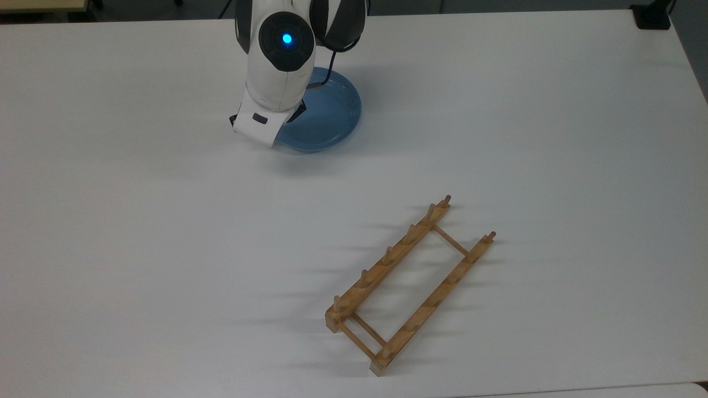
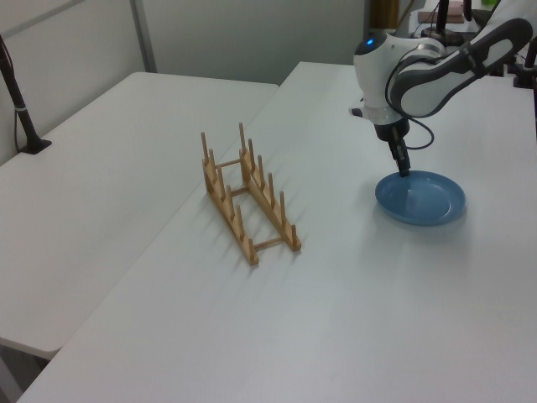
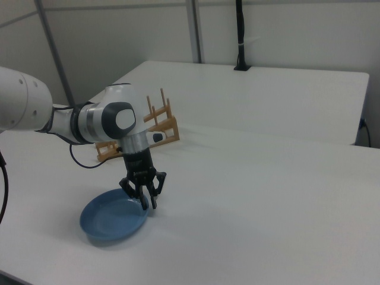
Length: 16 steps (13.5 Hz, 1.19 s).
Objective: Place plate in plate rack
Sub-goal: 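Close the gripper on the plate's rim, then lift the plate by its rim and carry it toward the wooden rack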
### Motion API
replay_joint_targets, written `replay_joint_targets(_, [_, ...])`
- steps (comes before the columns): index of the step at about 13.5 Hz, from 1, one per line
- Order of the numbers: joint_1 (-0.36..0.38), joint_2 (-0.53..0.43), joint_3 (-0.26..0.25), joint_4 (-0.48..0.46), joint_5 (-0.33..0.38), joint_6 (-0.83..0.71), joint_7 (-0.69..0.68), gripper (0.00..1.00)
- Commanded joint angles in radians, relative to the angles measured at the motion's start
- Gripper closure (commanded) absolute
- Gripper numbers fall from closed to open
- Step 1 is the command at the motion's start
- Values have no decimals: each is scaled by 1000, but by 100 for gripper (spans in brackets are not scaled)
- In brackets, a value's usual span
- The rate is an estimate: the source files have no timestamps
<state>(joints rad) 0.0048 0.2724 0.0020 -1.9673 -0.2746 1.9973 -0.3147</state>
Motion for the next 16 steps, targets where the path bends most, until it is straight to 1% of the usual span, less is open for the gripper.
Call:
replay_joint_targets(1, [7, -1, -5, -15, -14, 18, -3, 86])
replay_joint_targets(2, [9, -1, -5, -12, -11, 15, 12, 95])
replay_joint_targets(3, [9, -1, -4, -5, -8, 9, 29, 100])
replay_joint_targets(5, [7, -7, -5, -1, -5, 6, 37, 100])
replay_joint_targets(7, [1, -25, -5, 51, 0, -21, 39, 100])
replay_joint_targets(10, [-6, -27, -4, 230, 14, -132, 37, 100])
replay_joint_targets(11, [-6, -29, -5, 276, 46, -150, 37, 100])
replay_joint_targets(12, [-3, -29, -5, 356, 84, -181, 39, 100])
replay_joint_targets(14, [0, -30, -5, 444, 97, -219, 55, 100])
replay_joint_targets(16, [4, -30, -4, 507, 95, -212, 153, 100])
